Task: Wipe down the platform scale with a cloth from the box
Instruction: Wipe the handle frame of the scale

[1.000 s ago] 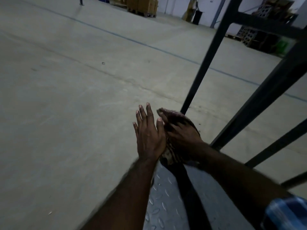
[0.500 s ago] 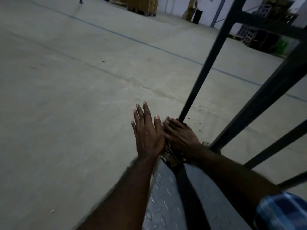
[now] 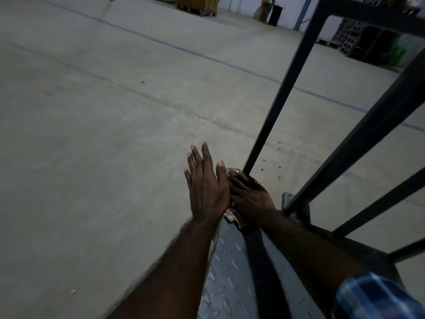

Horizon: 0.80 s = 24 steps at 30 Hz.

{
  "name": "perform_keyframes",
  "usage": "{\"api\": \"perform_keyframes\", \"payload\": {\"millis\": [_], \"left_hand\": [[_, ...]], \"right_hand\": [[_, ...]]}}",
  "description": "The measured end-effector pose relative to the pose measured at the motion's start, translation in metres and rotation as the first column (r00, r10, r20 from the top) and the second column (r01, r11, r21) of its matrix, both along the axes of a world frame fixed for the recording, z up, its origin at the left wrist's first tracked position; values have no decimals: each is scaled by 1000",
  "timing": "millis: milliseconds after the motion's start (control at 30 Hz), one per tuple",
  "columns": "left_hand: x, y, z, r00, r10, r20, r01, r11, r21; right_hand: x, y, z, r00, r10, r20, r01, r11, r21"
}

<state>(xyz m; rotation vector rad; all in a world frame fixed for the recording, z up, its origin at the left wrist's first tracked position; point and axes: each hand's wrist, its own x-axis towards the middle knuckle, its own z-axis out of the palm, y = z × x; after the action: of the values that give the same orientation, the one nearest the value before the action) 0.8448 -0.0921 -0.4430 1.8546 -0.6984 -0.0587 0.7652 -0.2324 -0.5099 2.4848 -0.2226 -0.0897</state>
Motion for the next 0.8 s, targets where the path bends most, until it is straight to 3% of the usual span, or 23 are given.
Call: {"api": "perform_keyframes", "payload": {"millis": [167, 300, 400, 500, 600, 800], "left_hand": [[5, 2, -6, 1000, 22, 0, -22, 1000, 9], [3, -2, -3, 1000, 25, -14, -25, 1000, 5], [-2, -8, 4, 1000, 13, -20, -13, 1000, -23], [-7, -11, 9, 1000, 15, -18, -16, 999, -32], [-10, -13, 10, 999, 32, -30, -33, 999, -35], [-19, -14, 15, 997, 44, -66, -48, 997, -67]], "right_hand": [[-2, -2, -14, 1000, 20, -6, -20, 999, 25], [-10, -15, 9, 993, 107, 57, -106, 994, -8], [-16, -24, 53, 956, 238, 173, -222, 969, -110], [-12, -34, 116, 882, 303, 360, -232, 946, -229], [-8, -34, 146, 818, 331, 470, -238, 939, -247], [-14, -27, 139, 899, 387, 204, -346, 914, -211]]}}
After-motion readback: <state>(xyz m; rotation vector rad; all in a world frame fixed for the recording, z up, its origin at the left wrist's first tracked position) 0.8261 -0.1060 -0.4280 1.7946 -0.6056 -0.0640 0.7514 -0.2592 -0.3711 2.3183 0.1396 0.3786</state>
